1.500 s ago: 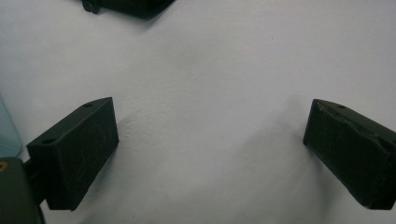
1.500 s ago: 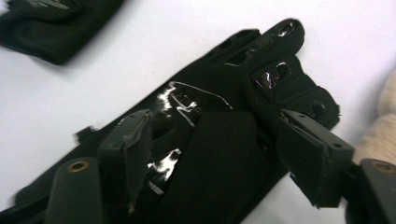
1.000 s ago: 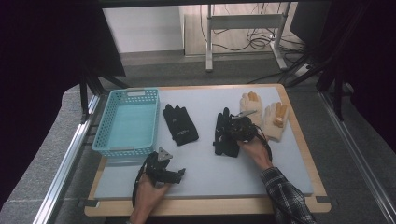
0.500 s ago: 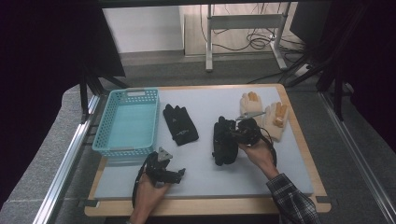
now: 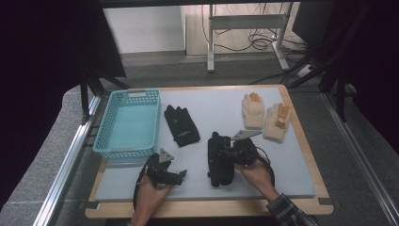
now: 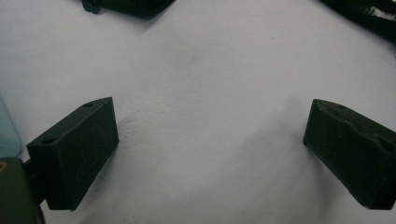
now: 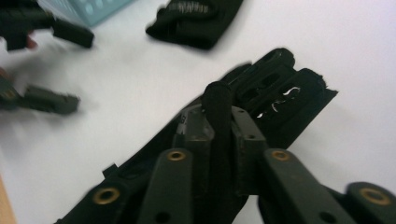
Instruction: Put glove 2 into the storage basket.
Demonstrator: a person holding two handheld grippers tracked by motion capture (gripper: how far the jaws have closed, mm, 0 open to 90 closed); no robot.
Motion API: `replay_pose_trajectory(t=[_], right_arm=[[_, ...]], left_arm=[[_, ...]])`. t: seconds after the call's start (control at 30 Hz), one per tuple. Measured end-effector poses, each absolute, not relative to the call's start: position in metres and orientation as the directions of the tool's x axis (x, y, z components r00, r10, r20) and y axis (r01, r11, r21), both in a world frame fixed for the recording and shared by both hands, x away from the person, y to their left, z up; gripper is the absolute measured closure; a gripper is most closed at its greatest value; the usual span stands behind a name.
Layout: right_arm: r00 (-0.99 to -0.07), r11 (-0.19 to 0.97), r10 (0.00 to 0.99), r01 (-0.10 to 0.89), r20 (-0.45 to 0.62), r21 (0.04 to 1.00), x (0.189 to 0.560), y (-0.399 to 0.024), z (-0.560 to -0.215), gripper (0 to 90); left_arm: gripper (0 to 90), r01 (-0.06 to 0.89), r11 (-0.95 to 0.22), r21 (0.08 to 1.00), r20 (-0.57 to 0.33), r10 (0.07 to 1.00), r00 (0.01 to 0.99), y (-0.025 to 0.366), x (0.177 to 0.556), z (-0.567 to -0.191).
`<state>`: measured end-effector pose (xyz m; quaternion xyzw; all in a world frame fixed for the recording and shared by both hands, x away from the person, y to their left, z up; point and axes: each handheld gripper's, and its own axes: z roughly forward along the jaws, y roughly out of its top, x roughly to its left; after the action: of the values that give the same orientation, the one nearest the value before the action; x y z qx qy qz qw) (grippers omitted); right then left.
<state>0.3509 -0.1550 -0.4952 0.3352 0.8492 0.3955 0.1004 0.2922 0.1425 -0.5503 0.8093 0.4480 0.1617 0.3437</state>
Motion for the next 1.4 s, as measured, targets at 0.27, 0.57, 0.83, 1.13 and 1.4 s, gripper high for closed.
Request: replay_pose_trajectory(t=[0.27, 0.57, 0.83, 1.13, 1.4], right_arm=[[-0.734, 0.444, 0.674, 0.491, 0.082, 0.750, 0.358, -0.165, -0.492, 50.0], [-0.756, 0.458, 0.647, 0.490, 0.101, 0.742, 0.381, -0.148, -0.490, 39.4], [-0.779, 0.482, 0.619, 0.475, 0.097, 0.736, 0.407, -0.122, -0.485, 53.5], [-0.806, 0.535, 0.589, 0.447, 0.063, 0.717, 0.425, -0.095, -0.490, 72.9], [-0.808, 0.546, 0.586, 0.448, 0.060, 0.708, 0.443, -0.076, -0.497, 69.3]], left_arm=[[3.6, 0.613, -0.363, 0.702, -0.045, 0.836, 0.547, 0.143, 0.292, -0.550], [3.6, 0.614, -0.362, 0.702, -0.047, 0.836, 0.546, 0.142, 0.292, -0.550], [3.7, 0.614, -0.362, 0.702, -0.047, 0.836, 0.547, 0.142, 0.292, -0.550], [3.6, 0.614, -0.363, 0.701, -0.047, 0.836, 0.547, 0.143, 0.292, -0.550], [3.6, 0.614, -0.362, 0.701, -0.047, 0.836, 0.547, 0.143, 0.292, -0.550]])
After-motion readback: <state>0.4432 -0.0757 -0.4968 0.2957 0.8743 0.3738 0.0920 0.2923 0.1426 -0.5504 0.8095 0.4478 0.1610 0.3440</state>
